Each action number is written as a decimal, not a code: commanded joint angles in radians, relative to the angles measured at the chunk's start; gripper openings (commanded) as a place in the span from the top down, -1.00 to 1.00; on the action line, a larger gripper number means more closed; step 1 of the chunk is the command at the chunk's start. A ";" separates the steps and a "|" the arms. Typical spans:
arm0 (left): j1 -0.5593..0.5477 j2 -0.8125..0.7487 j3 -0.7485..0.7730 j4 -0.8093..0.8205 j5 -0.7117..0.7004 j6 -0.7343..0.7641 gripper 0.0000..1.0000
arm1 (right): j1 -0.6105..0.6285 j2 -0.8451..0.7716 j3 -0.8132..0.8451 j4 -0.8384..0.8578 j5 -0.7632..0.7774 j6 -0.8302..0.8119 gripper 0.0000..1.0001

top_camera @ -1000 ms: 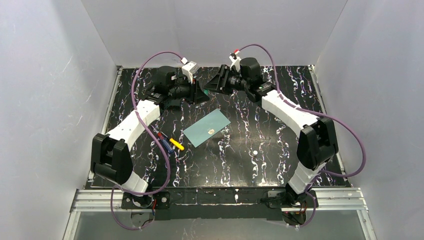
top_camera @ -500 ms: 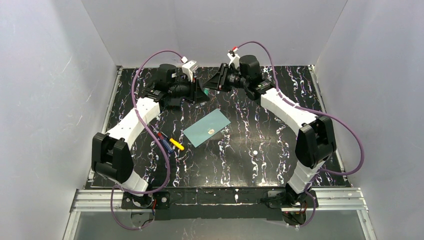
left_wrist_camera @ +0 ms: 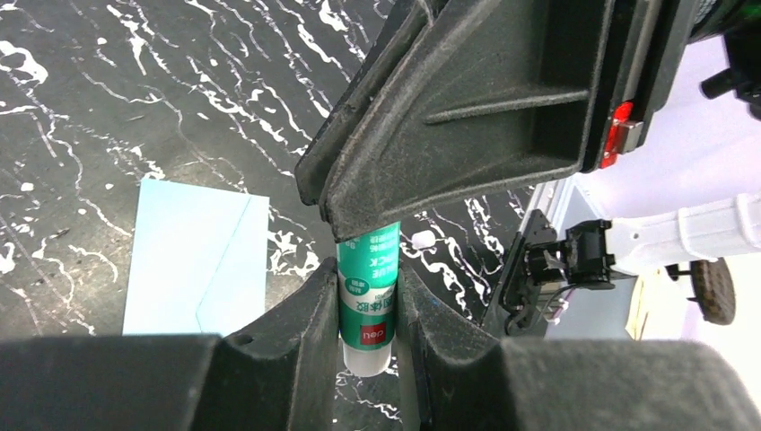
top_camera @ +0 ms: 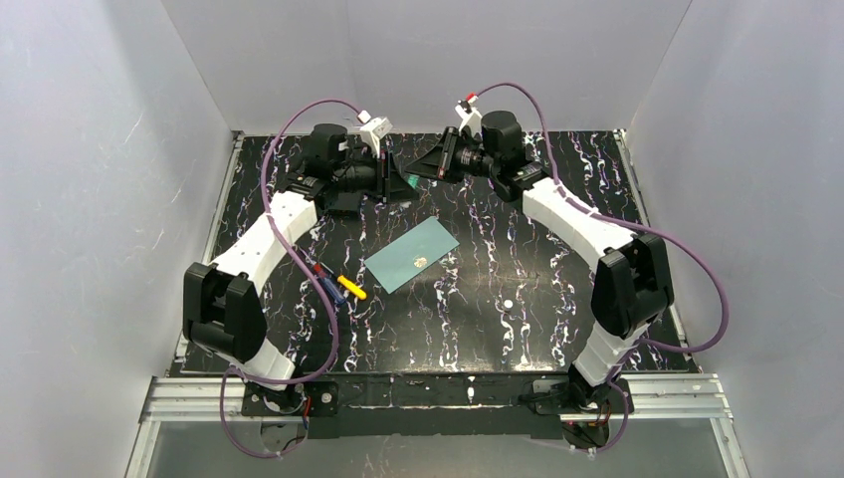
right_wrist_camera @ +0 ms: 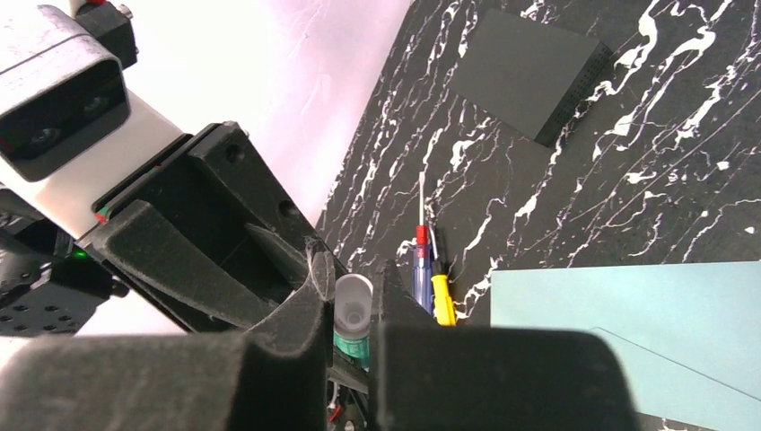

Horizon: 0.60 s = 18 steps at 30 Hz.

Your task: Place the letter into the envelope and seal it

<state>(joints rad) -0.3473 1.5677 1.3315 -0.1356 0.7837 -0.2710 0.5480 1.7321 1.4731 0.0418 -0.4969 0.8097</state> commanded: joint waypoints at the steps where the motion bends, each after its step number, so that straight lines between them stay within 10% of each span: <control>1: 0.032 -0.016 0.024 0.064 0.133 -0.058 1.00 | -0.030 -0.081 -0.045 0.161 -0.064 0.043 0.97; 8: 0.062 0.004 0.051 0.196 0.466 -0.184 1.00 | -0.053 -0.136 -0.182 0.741 -0.408 0.121 0.97; 18: 0.062 -0.015 0.089 0.199 0.661 -0.145 1.00 | -0.053 -0.163 -0.161 0.818 -0.524 0.078 0.93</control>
<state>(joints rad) -0.3042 1.5726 1.3834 0.0547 1.3499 -0.4236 0.4995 1.6325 1.2770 0.7692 -0.9371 0.9089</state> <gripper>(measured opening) 0.215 0.212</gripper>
